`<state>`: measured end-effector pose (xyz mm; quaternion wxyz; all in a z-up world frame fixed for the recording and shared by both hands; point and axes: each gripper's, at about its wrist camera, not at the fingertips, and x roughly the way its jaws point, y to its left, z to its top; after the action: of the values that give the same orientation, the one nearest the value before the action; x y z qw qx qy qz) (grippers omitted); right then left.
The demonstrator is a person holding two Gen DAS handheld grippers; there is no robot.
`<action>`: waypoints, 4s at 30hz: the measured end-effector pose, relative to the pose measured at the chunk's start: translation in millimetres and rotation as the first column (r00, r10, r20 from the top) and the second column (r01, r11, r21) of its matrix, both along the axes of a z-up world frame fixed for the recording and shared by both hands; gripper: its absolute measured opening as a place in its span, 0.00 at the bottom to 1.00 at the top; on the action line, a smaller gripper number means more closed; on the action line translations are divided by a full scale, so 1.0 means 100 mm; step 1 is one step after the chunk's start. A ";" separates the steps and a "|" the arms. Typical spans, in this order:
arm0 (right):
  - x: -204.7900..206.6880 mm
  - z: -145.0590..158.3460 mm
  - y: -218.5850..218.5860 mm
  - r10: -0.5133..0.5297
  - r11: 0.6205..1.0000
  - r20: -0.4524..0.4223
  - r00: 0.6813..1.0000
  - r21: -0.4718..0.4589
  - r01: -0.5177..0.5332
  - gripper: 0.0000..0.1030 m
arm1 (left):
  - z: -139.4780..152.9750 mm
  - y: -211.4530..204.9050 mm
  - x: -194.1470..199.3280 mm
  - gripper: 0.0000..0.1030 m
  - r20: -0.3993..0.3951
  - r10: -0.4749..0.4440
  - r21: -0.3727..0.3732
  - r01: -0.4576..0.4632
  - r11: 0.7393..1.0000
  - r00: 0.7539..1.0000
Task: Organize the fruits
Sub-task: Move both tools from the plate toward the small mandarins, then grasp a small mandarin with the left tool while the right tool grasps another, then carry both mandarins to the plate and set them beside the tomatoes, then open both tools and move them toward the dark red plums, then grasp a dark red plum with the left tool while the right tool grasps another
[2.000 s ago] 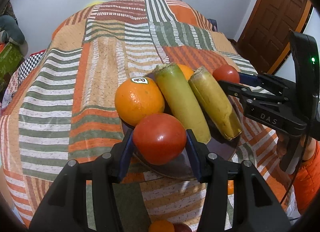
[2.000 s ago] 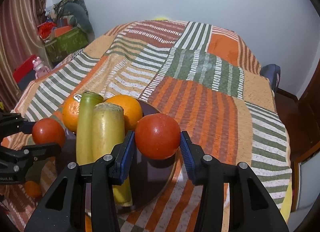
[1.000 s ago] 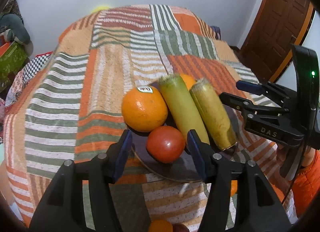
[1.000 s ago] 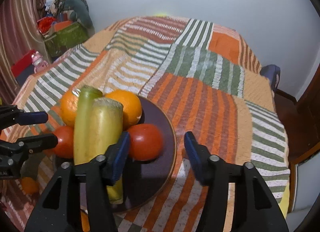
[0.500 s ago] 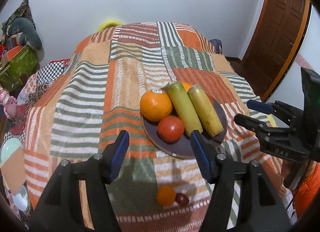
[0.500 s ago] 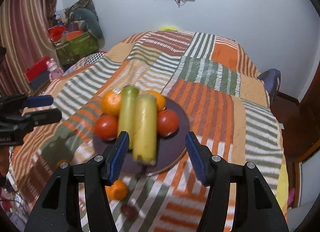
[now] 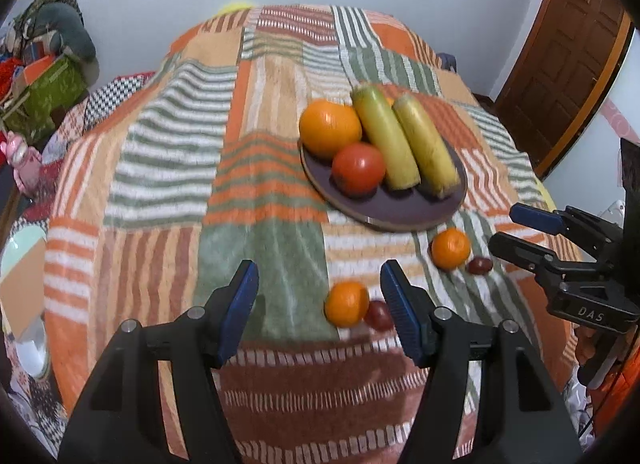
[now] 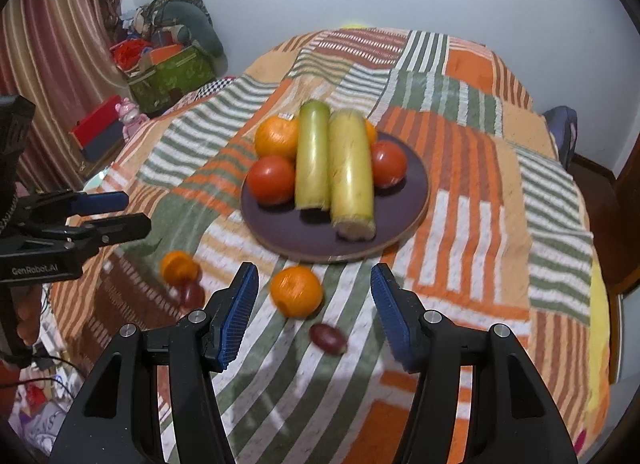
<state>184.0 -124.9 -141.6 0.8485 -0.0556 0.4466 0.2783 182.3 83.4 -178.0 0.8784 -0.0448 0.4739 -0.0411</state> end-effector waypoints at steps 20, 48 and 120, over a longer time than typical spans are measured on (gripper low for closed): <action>0.07 -0.37 0.21 0.035 0.999 -0.112 0.993 -0.028 -0.039 0.41 | -0.43 -0.11 0.10 0.35 -0.102 -0.046 -0.080 0.038 0.996 0.994; 0.32 0.03 -0.18 -0.060 0.997 -0.002 0.998 0.045 0.060 0.35 | -0.02 -0.28 0.44 0.29 0.028 -0.094 -0.070 0.096 0.993 0.995; 0.00 -0.18 -0.25 -0.066 0.996 -0.092 0.994 0.054 0.071 0.50 | -0.24 -0.33 0.03 0.37 -0.080 -0.103 -0.070 0.098 0.993 0.991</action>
<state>183.9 -150.0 -159.7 0.8378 -0.0037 0.4779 0.2640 184.9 50.4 -202.4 0.8527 -0.0516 0.5103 -0.0990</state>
